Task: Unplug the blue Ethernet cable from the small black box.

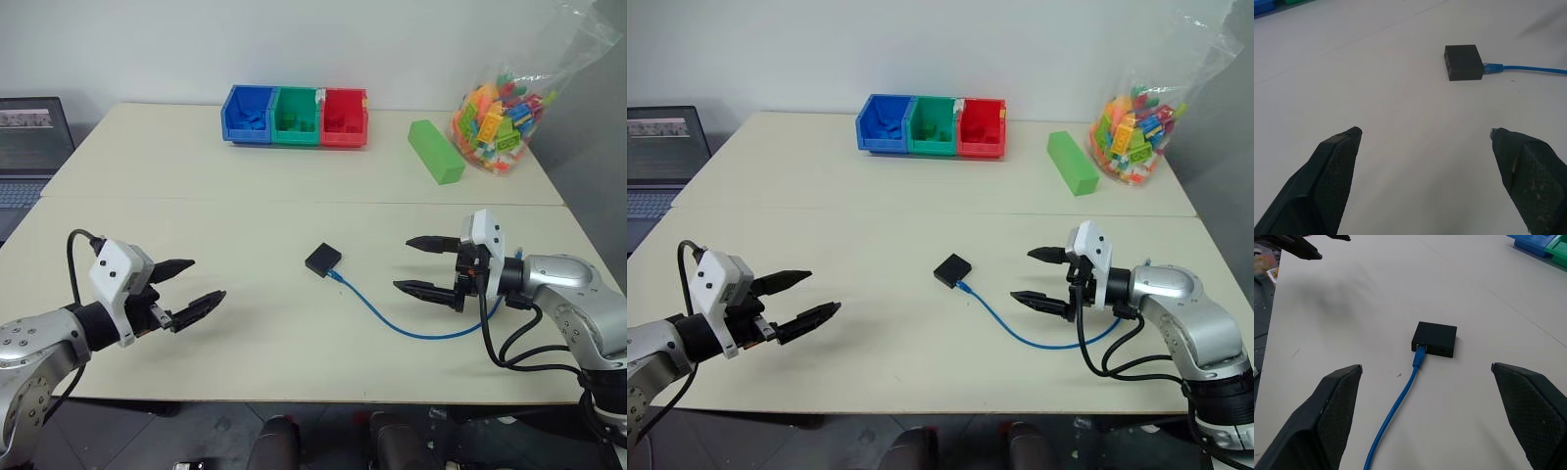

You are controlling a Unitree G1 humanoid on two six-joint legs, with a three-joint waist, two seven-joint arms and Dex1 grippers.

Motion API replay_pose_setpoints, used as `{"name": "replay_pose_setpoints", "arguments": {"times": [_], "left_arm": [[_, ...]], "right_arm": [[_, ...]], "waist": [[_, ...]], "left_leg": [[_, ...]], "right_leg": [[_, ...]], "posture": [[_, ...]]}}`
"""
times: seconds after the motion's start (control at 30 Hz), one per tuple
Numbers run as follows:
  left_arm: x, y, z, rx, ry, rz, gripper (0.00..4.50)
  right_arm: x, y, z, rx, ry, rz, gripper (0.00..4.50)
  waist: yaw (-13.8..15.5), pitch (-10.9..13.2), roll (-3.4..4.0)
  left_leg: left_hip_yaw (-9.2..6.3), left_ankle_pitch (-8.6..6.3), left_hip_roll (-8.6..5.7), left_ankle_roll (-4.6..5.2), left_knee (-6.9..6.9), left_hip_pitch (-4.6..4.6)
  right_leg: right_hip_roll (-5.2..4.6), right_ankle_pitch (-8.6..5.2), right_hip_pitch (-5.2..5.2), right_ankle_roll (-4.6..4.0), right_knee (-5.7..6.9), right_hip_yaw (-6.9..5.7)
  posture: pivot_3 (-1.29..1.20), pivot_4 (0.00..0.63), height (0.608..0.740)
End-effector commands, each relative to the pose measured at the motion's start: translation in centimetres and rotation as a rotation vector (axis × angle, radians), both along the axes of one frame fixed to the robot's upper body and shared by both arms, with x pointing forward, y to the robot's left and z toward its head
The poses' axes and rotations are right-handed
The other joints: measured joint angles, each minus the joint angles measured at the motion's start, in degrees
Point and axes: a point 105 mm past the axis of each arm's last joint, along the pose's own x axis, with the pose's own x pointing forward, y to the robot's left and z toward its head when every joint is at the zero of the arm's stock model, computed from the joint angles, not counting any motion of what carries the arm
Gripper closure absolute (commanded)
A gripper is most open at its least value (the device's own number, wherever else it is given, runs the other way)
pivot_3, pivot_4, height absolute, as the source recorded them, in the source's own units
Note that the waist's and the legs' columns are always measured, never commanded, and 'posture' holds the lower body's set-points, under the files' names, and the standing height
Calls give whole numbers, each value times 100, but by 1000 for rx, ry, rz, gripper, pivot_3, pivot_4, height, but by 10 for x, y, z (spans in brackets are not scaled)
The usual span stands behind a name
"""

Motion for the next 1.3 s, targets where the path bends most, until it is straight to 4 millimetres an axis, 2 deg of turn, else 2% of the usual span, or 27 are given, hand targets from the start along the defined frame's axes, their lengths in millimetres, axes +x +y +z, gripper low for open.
{"name": "replay_pose_setpoints", "arguments": {"times": [0.03, 0.5, 0.63, 0.77, 0.87, 0.97, 1.1, 1.3], "left_arm": [[-2, -2, 12, 27, -53, -17, 0], [2, 0, 7, 44, -32, -1, 0], [5, -1, 8, 47, -57, -28, 0], [-4, -13, 8, 20, -33, -130, 0], [-11, -20, 5, 36, 3, -212, 0], [-15, -24, 2, 53, 31, -260, 0], [-20, -28, -7, 132, 53, -321, 0], [-18, -35, -8, 126, 53, -368, 0]], "right_arm": [[0, -1, 12, -2, -59, 8, 23], [-2, 3, 2, -11, -48, 12, 23], [-9, 15, -10, 6, -13, 32, 23], [-8, 28, -22, 22, 2, 21, 23], [8, 49, -43, -17, -25, -48, 23], [20, 63, -54, -37, -48, -98, 23], [29, 81, -73, -67, -35, -130, 23], [41, 100, -84, -60, -35, -185, 23]], "waist": [[0, 0, 0], [0, 0, 0], [1, 0, 0], [-4, 1, 2], [-19, 0, 0], [-23, 3, 6], [-12, 3, 6], [-7, 4, 6]], "left_leg": [[0, 0, 0, 0, 0, 0], [0, 0, 0, 0, 0, 0], [-2, 0, 0, 0, 0, 0], [1, 0, 1, 0, -1, -1], [2, 0, 4, 0, -1, 0], [1, 0, 8, -1, -2, -1], [5, 0, 2, -1, -3, -6], [6, 0, 3, -1, -5, -7]], "right_leg": [[0, 0, 0, 0, 0, 0], [0, 0, 0, 0, 0, 1], [0, 0, 1, 0, 0, 2], [0, 0, -2, 0, 0, 2], [0, 0, -4, 0, 2, 2], [1, 0, -12, -1, 5, 2], [3, 0, -14, -3, 5, 2], [3, 12, -17, -25, 5, 2]], "posture": [[0, 150, 740], [0, 150, 740], [0, 150, 740], [0, 150, 740], [0, 150, 740], [0, 150, 740], [0, 150, 740], [0, 150, 740]]}}
